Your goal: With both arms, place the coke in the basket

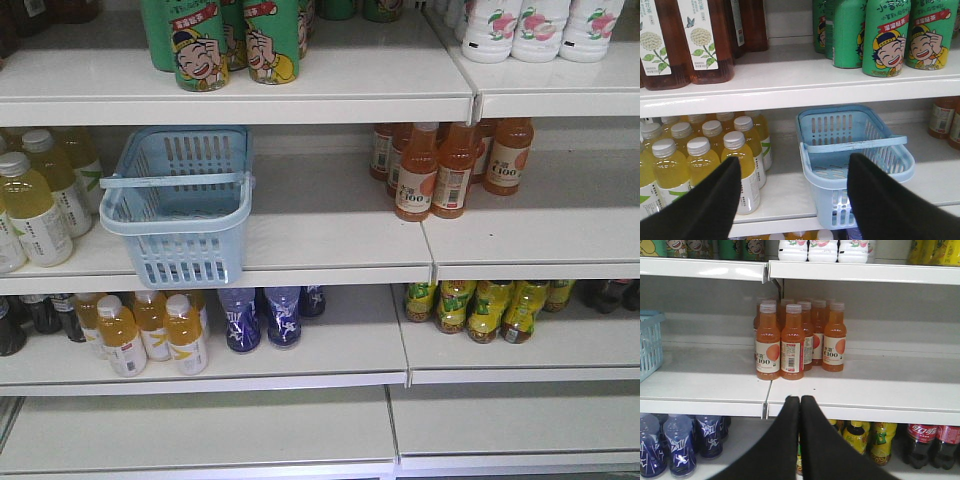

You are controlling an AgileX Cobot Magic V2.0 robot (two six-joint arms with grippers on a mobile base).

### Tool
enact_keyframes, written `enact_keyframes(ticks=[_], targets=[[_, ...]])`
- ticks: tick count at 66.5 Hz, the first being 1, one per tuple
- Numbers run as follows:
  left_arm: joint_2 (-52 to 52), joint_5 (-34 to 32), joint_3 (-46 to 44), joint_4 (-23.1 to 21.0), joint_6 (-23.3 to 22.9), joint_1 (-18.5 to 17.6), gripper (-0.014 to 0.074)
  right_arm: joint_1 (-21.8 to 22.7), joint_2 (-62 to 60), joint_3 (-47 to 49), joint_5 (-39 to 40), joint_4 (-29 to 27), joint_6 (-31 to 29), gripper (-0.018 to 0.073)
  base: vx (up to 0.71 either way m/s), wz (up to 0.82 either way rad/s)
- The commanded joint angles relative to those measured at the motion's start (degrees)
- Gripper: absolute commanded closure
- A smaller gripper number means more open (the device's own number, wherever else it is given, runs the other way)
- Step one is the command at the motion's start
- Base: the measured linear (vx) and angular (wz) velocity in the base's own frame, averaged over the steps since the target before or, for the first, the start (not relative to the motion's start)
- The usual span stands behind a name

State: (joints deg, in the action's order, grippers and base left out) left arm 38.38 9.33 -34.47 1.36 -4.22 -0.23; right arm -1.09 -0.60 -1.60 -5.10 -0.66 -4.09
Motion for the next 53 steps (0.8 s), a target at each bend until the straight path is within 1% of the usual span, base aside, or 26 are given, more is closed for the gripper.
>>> enact_keyframes(ticks=[1, 8, 12, 19, 26, 29, 34, 38, 40, 45, 53], targets=[[0.16, -4.78, -2.06, -0.18, -0.28, -0.23, 0.0125, 0.32, -0.73, -0.43, 4.10, 0.25, -0.08, 0.0569, 0.00, 0.00], [0.16, -5.08, -2.06, -0.49, -0.43, -0.23, 0.0126, 0.32, -0.73, -0.43, 4.10, 0.25, -0.08, 0.0569, 0.00, 0.00], [0.16, -5.83, -2.06, -2.31, -0.94, -0.23, 0.0126, 0.32, -0.73, -0.43, 4.10, 0.25, -0.08, 0.0569, 0.00, 0.00], [0.16, -7.77, -2.06, -8.23, -5.77, -0.23, 0.0126, 0.32, -0.73, -0.43, 4.10, 0.25, -0.08, 0.0569, 0.00, 0.00], [0.95, -9.77, -2.06, -15.70, -12.41, -0.23, 0.0126, 0.32, -0.73, -0.43, 4.10, 0.25, -0.08, 0.0569, 0.00, 0.00], [1.72, -10.15, -2.06, -18.19, -14.96, -0.23, 0.0126, 0.32, -0.73, -0.43, 4.10, 0.25, -0.08, 0.0569, 0.00, 0.00], [3.84, -9.33, -2.06, -23.32, -18.65, -0.23, 0.0126, 0.32, -0.73, -0.43, 4.10, 0.25, -0.08, 0.0569, 0.00, 0.00], [5.77, -8.75, -2.06, -27.81, -20.64, -0.23, 0.0126, 0.32, -0.73, -0.43, 4.10, 0.25, -0.08, 0.0569, 0.00, 0.00], [7.05, -8.20, -2.06, -30.21, -21.27, -0.23, 0.0126, 0.32, -0.73, -0.43, 4.10, 0.25, -0.08, 0.0569, 0.00, 0.00], [10.15, -6.98, -2.06, -35.07, -21.19, -0.29, 0.0126, 0.32, -0.73, -0.43, 4.10, 0.25, -0.08, 0.0569, 0.00, 0.00], [14.30, -5.38, -2.06, -38.44, -20.76, -0.29, 0.0126, 0.32, -0.73, -0.43, 4.10, 0.25, -0.08, 0.0569, 0.00, 0.00]])
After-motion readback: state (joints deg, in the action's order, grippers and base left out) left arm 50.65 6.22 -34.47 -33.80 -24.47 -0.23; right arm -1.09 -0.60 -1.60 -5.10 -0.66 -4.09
